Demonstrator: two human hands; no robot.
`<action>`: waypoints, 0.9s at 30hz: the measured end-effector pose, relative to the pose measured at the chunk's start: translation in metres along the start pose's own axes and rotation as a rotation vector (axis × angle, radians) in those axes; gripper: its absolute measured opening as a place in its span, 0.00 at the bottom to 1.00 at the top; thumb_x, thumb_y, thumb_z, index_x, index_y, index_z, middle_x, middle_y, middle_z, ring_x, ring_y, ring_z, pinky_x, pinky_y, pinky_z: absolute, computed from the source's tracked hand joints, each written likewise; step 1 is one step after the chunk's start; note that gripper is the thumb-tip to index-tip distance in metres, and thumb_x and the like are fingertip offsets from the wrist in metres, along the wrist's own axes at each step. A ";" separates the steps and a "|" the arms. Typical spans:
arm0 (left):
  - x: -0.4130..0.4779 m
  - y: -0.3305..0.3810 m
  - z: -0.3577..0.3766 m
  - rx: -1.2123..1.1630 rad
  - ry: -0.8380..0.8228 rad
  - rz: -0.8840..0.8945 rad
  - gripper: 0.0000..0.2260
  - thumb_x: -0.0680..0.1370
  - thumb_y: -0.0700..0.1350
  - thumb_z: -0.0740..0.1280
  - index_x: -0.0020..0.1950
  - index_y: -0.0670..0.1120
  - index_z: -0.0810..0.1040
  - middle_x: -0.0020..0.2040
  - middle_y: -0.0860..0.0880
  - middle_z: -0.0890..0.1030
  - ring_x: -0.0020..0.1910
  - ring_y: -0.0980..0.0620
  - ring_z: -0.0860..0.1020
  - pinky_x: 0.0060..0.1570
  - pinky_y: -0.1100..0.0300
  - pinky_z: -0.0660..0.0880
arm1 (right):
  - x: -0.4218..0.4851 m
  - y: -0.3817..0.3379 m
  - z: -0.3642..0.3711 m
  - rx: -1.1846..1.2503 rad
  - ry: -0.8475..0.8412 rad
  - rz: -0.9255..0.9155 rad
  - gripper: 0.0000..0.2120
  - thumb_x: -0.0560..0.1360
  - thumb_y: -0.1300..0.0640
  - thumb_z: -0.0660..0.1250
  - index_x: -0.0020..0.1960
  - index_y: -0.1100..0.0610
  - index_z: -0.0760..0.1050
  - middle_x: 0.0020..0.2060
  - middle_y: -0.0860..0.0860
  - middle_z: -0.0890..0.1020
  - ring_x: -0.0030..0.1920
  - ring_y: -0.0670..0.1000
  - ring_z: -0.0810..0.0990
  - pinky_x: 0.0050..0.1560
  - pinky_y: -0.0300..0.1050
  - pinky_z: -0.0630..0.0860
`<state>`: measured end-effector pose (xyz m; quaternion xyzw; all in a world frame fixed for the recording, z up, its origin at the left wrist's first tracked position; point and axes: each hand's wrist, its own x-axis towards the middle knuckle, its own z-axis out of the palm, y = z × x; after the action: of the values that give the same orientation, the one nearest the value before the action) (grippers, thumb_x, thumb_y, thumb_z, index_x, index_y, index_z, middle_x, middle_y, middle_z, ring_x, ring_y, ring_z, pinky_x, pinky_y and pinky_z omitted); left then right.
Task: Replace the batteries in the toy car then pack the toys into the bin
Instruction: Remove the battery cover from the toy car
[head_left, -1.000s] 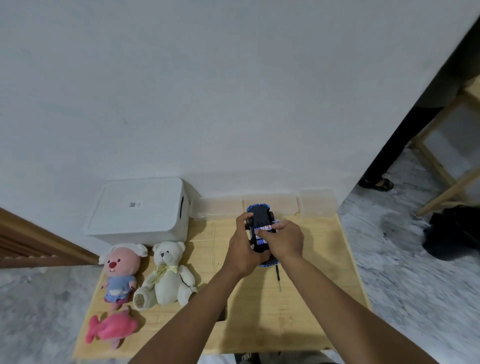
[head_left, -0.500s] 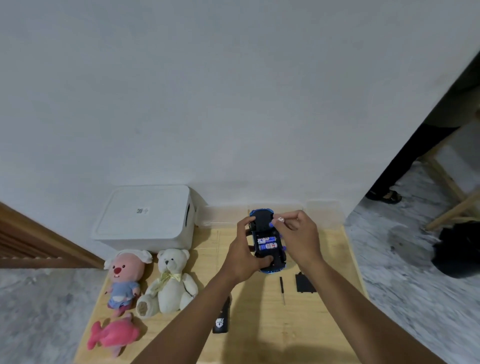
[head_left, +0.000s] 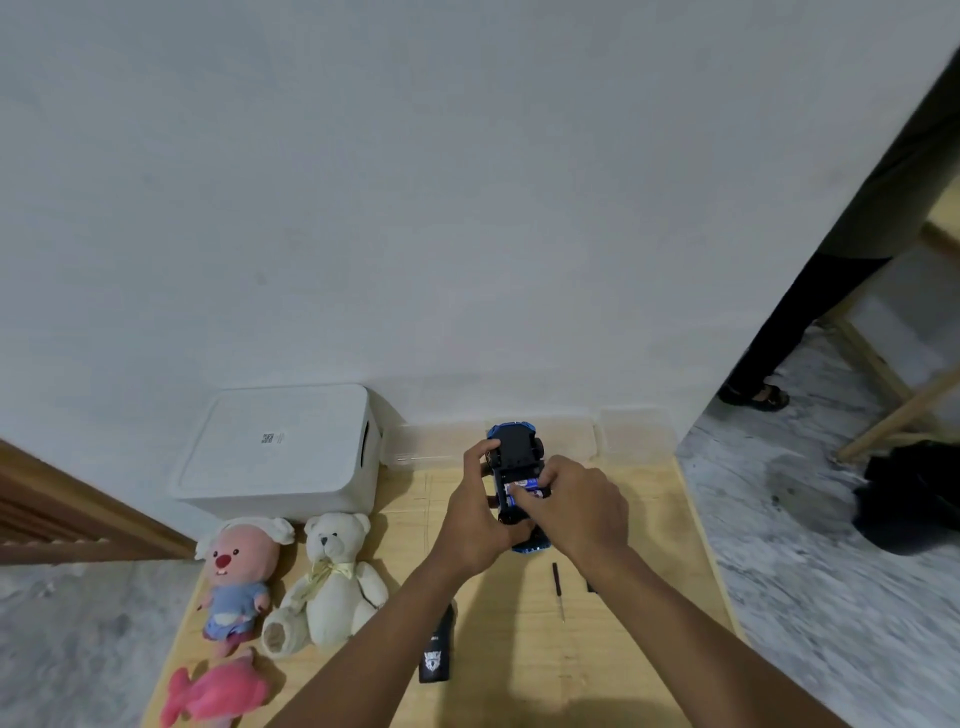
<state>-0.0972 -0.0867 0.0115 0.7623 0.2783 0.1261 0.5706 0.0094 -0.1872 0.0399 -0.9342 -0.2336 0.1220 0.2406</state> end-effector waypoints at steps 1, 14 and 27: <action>-0.001 0.000 0.000 0.002 0.005 0.002 0.44 0.68 0.38 0.80 0.74 0.58 0.58 0.63 0.61 0.75 0.51 0.59 0.83 0.45 0.69 0.77 | -0.001 -0.001 0.001 -0.001 0.008 0.004 0.19 0.66 0.31 0.69 0.43 0.46 0.76 0.37 0.42 0.82 0.42 0.49 0.81 0.41 0.44 0.73; -0.003 -0.008 0.000 0.031 0.096 0.044 0.44 0.68 0.34 0.79 0.75 0.55 0.59 0.60 0.65 0.76 0.54 0.62 0.81 0.53 0.67 0.78 | -0.001 -0.026 -0.002 -0.016 -0.050 0.001 0.17 0.66 0.37 0.71 0.48 0.47 0.79 0.40 0.43 0.82 0.42 0.50 0.82 0.41 0.43 0.74; -0.001 -0.010 -0.012 0.049 0.050 0.032 0.45 0.67 0.34 0.80 0.76 0.54 0.59 0.61 0.63 0.75 0.50 0.66 0.81 0.45 0.68 0.78 | -0.002 -0.033 0.001 -0.082 -0.067 -0.057 0.12 0.65 0.42 0.67 0.43 0.48 0.78 0.34 0.45 0.80 0.37 0.51 0.81 0.39 0.42 0.77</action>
<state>-0.1069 -0.0756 0.0057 0.7771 0.2831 0.1475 0.5424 -0.0050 -0.1617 0.0560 -0.9316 -0.2727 0.1367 0.1975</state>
